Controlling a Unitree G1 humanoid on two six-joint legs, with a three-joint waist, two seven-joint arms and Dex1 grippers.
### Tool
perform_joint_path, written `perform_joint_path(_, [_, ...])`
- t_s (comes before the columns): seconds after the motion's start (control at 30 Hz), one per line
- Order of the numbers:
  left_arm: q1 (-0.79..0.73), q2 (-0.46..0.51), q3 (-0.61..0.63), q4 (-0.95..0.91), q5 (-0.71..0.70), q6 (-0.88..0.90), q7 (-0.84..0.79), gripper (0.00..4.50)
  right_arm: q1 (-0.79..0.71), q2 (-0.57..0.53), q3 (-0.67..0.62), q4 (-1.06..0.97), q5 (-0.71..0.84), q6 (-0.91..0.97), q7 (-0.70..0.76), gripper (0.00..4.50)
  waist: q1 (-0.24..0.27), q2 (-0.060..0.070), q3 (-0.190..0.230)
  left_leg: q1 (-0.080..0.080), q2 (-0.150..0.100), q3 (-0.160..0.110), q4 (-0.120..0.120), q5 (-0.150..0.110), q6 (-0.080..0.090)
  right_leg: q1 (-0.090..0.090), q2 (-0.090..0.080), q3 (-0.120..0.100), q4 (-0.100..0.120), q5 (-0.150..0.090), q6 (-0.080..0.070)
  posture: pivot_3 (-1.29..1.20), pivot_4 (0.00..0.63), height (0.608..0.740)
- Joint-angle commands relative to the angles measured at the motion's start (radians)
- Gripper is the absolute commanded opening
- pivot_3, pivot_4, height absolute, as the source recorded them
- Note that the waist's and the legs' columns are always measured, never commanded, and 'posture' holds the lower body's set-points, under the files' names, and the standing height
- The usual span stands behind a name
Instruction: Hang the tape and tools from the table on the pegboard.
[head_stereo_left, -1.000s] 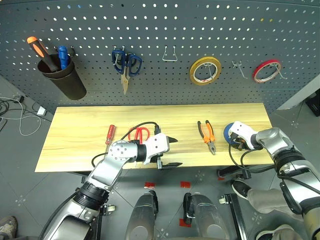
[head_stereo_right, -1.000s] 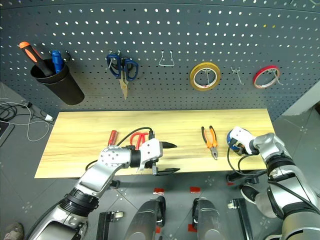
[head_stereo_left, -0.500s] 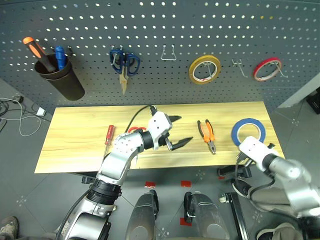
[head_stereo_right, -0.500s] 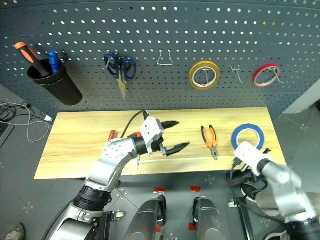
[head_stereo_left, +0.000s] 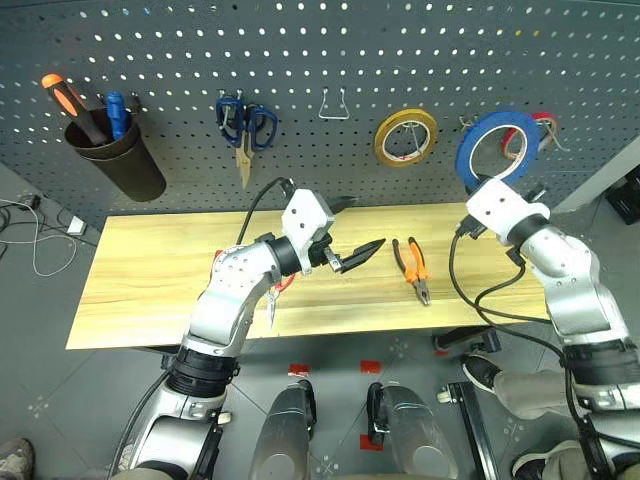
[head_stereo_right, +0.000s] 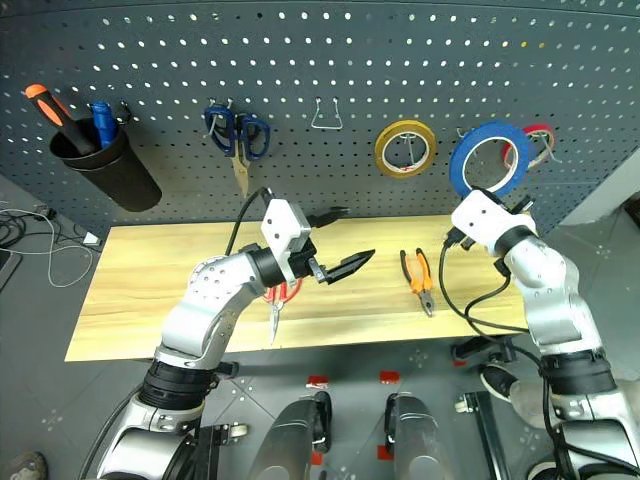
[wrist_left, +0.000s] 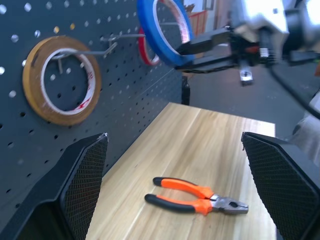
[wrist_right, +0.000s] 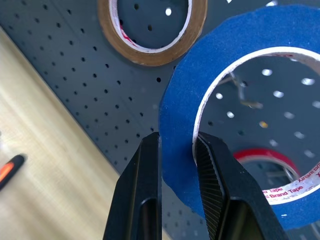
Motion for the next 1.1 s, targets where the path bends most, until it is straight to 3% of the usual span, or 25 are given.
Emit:
perform_joint_path(0.03, [-0.005,0.005,0.004,-0.032,-0.003,-0.005,0.005,4.50,-0.098,0.005,0.016,0.133,0.028,-0.098,0.011,0.67,0.000,0.000,0.000,-0.001,0.000,0.000,0.000,0.000,0.000,0.000,-0.001,0.000,-0.001,0.000,0.000,-0.07,0.321,0.740])
perform_joint_path(0.07, [-0.004,0.007,0.003,-0.030,-0.002,-0.006,0.006,4.50,-0.113,0.013,0.014,0.154,0.040,-0.110,0.012,0.67,0.000,0.000,0.000,-0.001,-0.001,0.001,-0.001,0.000,0.000,0.000,-0.001,0.000,-0.001,0.000,0.000,-0.07,0.321,0.740])
perform_joint_path(0.2, [0.021,0.041,0.016,-0.013,0.007,-0.011,0.000,4.50,-0.057,0.051,-0.009,0.081,0.098,-0.050,0.027,1.84,0.002,0.000,0.000,-0.001,-0.001,0.000,-0.001,-0.001,0.001,0.000,-0.001,-0.002,-0.002,0.000,0.000,-0.07,0.325,0.740])
perform_joint_path(0.37, [0.101,0.149,-0.004,0.014,0.050,-0.078,-0.068,4.50,0.130,0.135,-0.016,-0.187,0.171,0.230,0.056,3.51,0.004,0.000,0.000,-0.001,-0.001,0.000,-0.001,-0.001,0.001,0.000,-0.002,-0.001,-0.001,0.000,0.000,-0.07,0.335,0.740])
perform_joint_path(0.47, [0.168,0.240,-0.020,0.051,0.105,-0.191,-0.128,4.50,0.229,0.265,-0.011,-0.350,0.230,0.505,0.012,4.43,0.001,0.001,0.000,-0.001,0.000,-0.001,0.000,-0.001,0.000,0.000,-0.002,-0.001,0.000,0.000,0.000,-0.08,0.340,0.740])
perform_joint_path(0.63, [0.207,0.326,-0.004,0.136,0.167,-0.343,-0.157,4.50,0.182,0.473,-0.042,-0.374,0.253,0.828,-0.129,4.43,-0.001,0.003,0.002,-0.001,0.001,0.000,-0.001,-0.003,0.004,-0.003,-0.003,0.000,0.001,0.001,-0.003,-0.07,0.345,0.740])
perform_joint_path(0.73, [0.217,0.348,-0.004,0.154,0.174,-0.383,-0.173,4.50,0.091,0.526,-0.066,-0.280,0.235,0.965,-0.210,4.43,0.000,0.003,0.002,-0.001,0.001,0.001,-0.001,-0.003,0.004,-0.005,-0.004,0.000,0.001,0.003,-0.006,-0.06,0.348,0.740])
perform_joint_path(1.1, [0.225,0.349,-0.013,0.150,0.184,-0.404,-0.176,4.50,-0.140,0.503,-0.121,0.186,0.292,0.911,-0.245,4.43,0.001,0.003,0.002,-0.003,-0.001,0.005,-0.004,-0.003,0.005,-0.008,-0.005,0.000,0.001,0.001,-0.005,-0.04,0.344,0.740])
